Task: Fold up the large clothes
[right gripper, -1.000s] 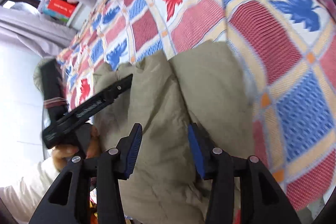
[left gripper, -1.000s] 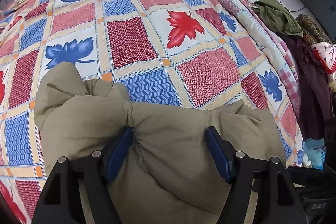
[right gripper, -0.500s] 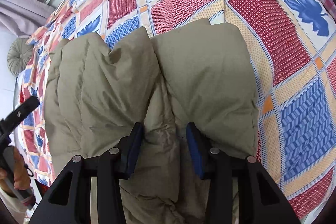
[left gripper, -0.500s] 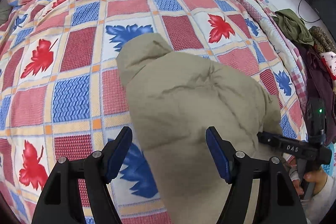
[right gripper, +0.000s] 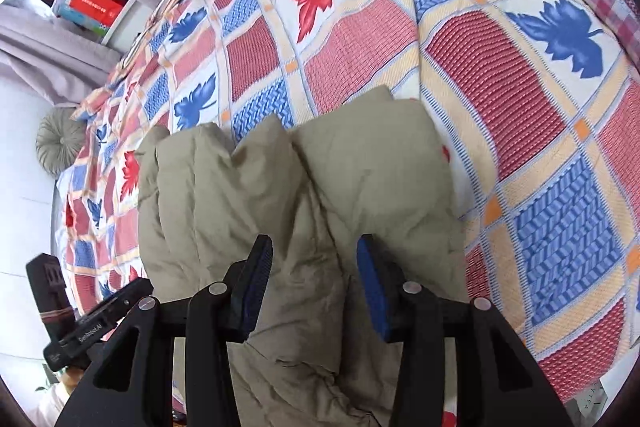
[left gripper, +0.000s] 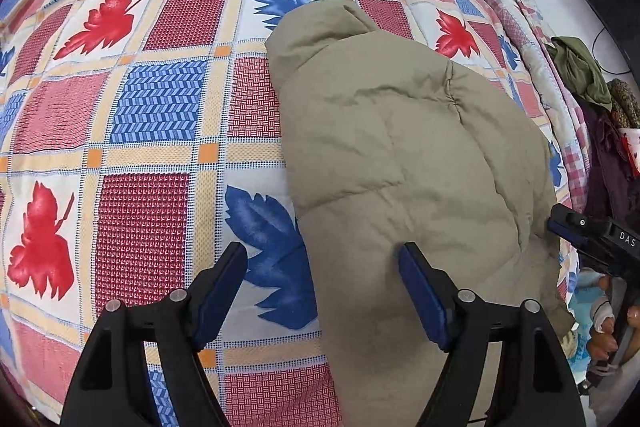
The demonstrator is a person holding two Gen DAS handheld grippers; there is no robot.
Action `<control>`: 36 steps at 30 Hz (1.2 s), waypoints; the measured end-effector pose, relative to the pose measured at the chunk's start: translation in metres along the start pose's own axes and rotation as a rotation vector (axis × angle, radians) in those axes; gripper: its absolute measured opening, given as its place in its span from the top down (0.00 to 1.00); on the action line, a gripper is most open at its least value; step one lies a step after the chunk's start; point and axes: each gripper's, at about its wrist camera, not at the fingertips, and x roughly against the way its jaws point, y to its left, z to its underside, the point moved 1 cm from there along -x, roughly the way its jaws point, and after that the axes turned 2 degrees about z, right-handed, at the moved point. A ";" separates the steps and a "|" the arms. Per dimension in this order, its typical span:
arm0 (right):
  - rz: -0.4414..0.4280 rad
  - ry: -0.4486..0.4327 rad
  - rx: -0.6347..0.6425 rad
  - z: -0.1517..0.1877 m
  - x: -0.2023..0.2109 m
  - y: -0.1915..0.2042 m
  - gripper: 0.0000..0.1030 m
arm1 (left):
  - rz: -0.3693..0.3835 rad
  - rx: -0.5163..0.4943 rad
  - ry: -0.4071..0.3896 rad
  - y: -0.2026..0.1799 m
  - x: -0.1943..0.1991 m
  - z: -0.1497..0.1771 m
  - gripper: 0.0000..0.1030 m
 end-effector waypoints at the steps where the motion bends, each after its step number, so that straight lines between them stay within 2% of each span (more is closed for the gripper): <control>1: 0.013 0.004 0.006 0.000 0.002 -0.001 0.53 | 0.000 0.000 0.005 0.000 0.000 0.000 0.22; 4: 0.053 0.021 0.021 0.004 0.007 -0.005 0.53 | -0.001 0.009 0.009 0.003 -0.001 0.001 0.21; 5: 0.063 0.028 0.020 0.007 0.008 -0.009 0.53 | -0.005 0.010 0.010 0.003 -0.001 0.001 0.09; 6: 0.074 0.036 0.017 0.008 0.008 -0.012 0.53 | -0.014 0.012 0.012 0.003 -0.002 0.001 0.02; 14: 0.085 0.036 0.009 0.014 0.007 -0.026 0.53 | -0.016 0.013 0.025 0.002 -0.011 0.001 0.00; 16: 0.084 0.016 0.025 0.013 0.011 -0.025 0.46 | -0.008 0.018 0.031 0.003 -0.012 -0.001 0.00; 19: 0.097 -0.030 0.035 0.008 0.018 -0.028 0.23 | -0.001 0.028 0.035 0.004 -0.014 -0.002 0.00; 21: 0.109 -0.031 0.024 0.004 0.017 -0.036 0.21 | 0.003 0.033 0.037 0.004 -0.016 -0.002 0.00; 25: 0.062 0.038 -0.039 0.001 0.003 -0.054 0.21 | 0.032 0.053 0.040 0.007 -0.018 -0.002 0.00; 28: 0.024 0.056 -0.076 0.001 -0.005 -0.066 0.21 | 0.074 0.076 0.048 0.013 -0.021 -0.002 0.00; 29: -0.002 0.065 -0.087 0.001 -0.008 -0.069 0.18 | 0.095 0.084 0.052 0.015 -0.022 -0.002 0.00; 30: -0.030 0.077 -0.097 0.001 -0.012 -0.072 0.11 | 0.123 0.092 0.057 0.017 -0.023 -0.002 0.00; 32: -0.088 0.107 -0.112 0.002 -0.020 -0.077 0.11 | 0.173 0.116 0.073 0.022 -0.028 -0.002 0.00; 36: -0.150 0.148 -0.116 0.000 -0.035 -0.083 0.11 | 0.275 0.172 0.103 0.030 -0.040 -0.002 0.00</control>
